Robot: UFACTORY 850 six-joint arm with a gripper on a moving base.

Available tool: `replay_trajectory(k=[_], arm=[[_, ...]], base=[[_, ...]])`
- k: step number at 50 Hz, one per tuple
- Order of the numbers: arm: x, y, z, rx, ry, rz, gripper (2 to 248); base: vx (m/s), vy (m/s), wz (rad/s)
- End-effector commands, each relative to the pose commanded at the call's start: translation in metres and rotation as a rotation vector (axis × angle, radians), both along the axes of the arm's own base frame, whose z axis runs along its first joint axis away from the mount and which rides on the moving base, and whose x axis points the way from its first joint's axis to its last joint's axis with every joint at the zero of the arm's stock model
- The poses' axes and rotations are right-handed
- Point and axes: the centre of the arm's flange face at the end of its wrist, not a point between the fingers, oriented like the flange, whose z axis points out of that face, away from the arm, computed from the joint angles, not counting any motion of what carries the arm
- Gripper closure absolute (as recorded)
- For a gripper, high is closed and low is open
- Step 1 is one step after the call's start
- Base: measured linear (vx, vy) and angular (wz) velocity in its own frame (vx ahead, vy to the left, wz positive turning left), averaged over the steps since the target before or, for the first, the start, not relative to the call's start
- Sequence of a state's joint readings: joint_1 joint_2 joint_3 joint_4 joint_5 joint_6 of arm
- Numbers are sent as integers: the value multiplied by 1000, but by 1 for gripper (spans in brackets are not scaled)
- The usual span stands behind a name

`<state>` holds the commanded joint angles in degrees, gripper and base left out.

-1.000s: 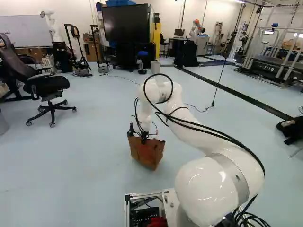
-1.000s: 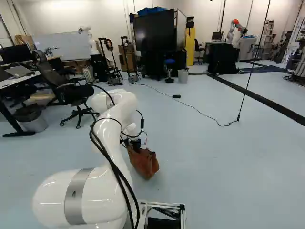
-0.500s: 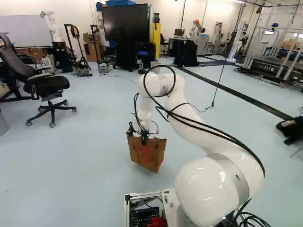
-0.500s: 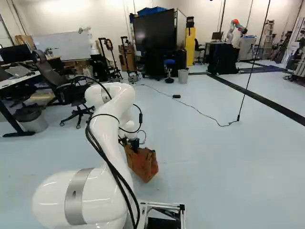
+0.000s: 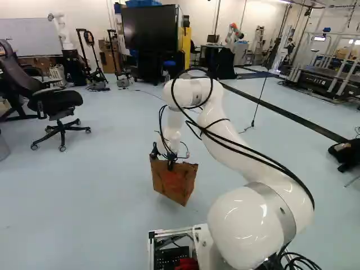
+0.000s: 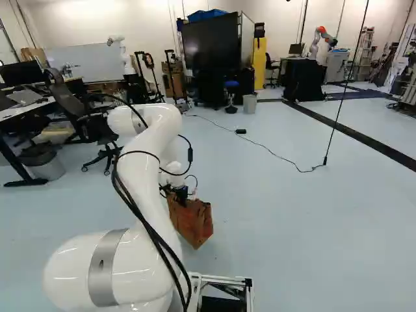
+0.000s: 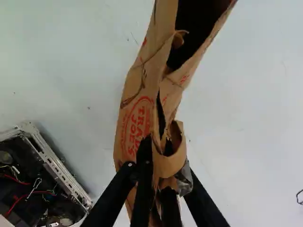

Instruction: Pick up the grocery bag from the ground

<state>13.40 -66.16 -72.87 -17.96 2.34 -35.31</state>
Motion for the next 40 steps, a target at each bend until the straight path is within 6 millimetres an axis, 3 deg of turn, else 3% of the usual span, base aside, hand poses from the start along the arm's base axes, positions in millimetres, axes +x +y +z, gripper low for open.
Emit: replay_trajectory(k=[18,40], arm=[[-17,-2,28,22,-19,-60,229],[-47,-31,63,50,-31,-334,229]], base=[[0,0,0],[0,0,0]])
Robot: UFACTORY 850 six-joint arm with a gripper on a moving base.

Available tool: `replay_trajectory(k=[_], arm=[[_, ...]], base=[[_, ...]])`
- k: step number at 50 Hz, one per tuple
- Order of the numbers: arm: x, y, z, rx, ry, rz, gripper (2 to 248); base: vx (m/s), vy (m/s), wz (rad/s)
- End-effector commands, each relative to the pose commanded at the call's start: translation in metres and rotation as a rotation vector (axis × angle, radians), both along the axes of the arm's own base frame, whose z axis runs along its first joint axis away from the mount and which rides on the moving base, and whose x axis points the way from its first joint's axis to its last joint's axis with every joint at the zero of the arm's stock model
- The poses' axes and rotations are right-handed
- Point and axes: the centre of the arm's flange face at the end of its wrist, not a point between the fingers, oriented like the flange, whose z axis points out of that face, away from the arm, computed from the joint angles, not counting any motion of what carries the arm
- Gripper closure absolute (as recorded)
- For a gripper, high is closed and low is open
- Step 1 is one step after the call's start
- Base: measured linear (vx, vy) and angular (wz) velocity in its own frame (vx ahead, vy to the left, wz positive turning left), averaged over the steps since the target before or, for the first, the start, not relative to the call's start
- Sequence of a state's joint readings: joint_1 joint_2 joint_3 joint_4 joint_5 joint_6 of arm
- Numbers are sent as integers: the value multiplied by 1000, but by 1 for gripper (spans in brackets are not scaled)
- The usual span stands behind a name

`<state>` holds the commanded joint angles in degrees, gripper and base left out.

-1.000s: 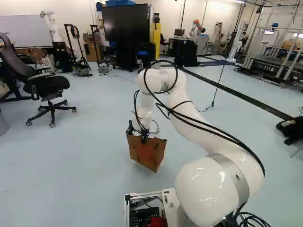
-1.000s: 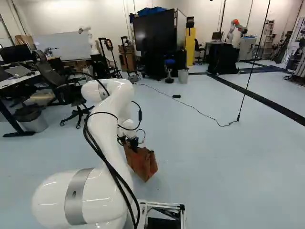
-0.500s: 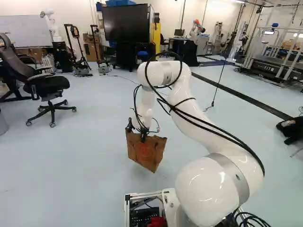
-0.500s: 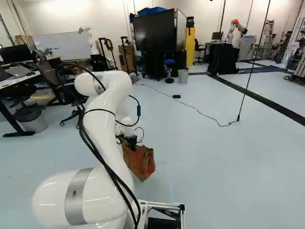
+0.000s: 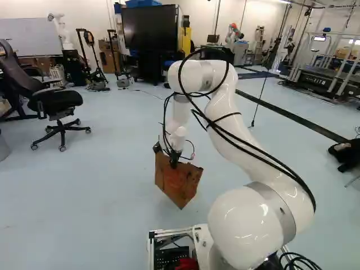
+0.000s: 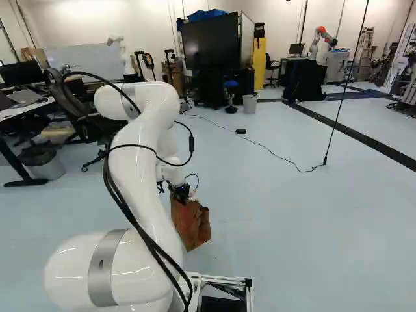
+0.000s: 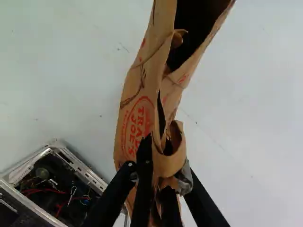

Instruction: Pick up the grocery bag from the ground

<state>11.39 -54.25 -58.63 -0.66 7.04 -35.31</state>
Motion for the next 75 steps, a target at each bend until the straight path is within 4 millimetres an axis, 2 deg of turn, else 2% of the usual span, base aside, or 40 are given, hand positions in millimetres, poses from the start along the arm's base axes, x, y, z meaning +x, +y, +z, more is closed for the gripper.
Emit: replay_trajectory(k=[34,75], arm=[[-56,-47,52,16,-4,-402,229],[-130,-102,112,19,-12,-540,229]], base=[[0,0,0],[0,0,0]])
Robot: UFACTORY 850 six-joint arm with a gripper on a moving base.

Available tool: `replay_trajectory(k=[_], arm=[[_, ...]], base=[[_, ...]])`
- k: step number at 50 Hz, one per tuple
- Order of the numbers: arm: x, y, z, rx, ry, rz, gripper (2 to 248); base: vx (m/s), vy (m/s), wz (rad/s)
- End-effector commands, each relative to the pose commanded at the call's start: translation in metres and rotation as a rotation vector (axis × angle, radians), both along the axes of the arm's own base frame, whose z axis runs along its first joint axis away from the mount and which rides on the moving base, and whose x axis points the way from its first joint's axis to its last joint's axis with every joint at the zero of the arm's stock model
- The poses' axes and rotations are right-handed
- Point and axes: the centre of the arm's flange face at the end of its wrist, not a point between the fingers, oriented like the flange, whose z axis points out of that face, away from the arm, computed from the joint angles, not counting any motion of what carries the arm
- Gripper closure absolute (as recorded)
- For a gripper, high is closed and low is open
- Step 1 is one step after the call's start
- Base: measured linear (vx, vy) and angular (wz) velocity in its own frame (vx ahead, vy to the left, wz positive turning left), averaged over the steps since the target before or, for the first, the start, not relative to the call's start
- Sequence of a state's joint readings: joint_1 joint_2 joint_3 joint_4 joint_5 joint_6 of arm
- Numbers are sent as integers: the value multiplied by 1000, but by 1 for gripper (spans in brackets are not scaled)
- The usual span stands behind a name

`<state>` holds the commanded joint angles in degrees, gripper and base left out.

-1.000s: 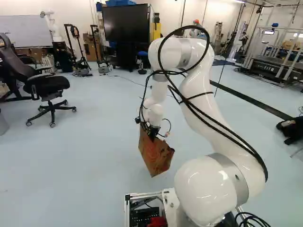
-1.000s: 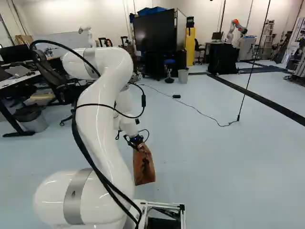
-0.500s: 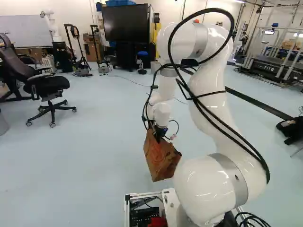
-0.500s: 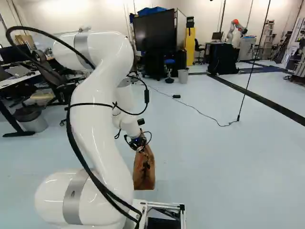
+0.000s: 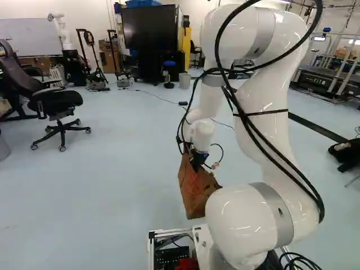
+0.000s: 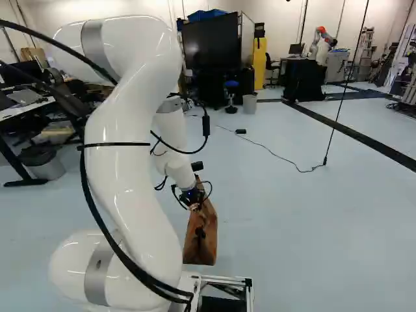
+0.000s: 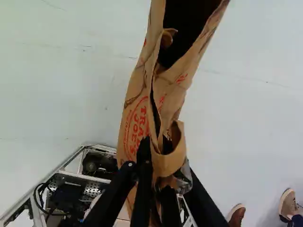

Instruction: Pick up the grocery bag from the ground

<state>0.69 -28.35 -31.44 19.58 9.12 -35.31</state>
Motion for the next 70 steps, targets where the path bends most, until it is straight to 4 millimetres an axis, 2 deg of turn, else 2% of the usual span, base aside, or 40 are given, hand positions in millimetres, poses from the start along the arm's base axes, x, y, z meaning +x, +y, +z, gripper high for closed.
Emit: replay_trajectory(k=[33,70], arm=[[-58,-18,45,-1,-54,-55,229],[-60,-18,57,-11,-151,-78,229]], base=[[0,0,0],[0,0,0]])
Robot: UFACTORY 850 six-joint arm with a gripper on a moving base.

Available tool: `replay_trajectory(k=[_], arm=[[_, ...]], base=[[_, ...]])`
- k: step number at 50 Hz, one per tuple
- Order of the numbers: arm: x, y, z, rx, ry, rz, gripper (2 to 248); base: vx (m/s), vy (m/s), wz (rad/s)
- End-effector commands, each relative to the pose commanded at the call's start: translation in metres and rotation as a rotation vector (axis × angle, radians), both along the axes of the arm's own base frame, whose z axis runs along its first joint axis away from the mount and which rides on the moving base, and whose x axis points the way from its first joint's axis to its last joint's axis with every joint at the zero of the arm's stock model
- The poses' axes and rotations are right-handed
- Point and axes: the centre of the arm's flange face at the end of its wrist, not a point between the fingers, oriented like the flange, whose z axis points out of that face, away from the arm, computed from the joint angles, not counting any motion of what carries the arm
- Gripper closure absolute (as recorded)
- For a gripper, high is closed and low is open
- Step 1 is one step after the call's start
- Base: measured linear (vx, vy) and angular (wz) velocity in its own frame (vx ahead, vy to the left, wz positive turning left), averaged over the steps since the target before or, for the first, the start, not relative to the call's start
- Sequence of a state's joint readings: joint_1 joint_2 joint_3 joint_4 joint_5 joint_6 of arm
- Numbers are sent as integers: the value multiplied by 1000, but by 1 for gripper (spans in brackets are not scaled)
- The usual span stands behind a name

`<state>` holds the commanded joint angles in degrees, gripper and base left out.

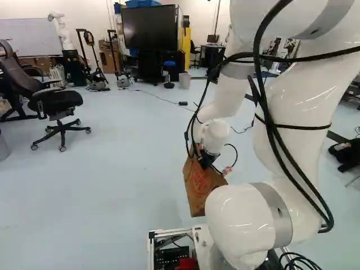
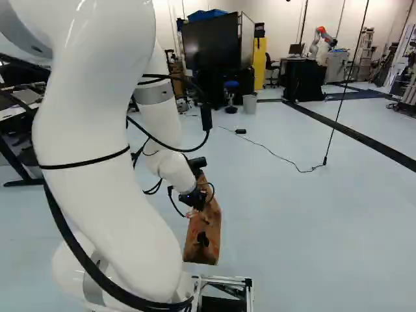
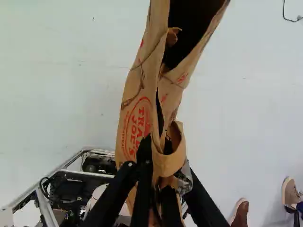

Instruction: Pick up the grocery bag from the ground

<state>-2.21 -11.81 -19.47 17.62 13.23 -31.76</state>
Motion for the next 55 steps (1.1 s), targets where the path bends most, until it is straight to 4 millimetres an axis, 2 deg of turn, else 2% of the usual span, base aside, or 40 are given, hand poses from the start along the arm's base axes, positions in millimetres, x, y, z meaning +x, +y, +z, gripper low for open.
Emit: replay_trajectory(k=[25,55], arm=[[-5,1,24,-3,-190,-39,229],[-20,7,66,60,-533,-87,229]], base=[[0,0,0],[0,0,0]])
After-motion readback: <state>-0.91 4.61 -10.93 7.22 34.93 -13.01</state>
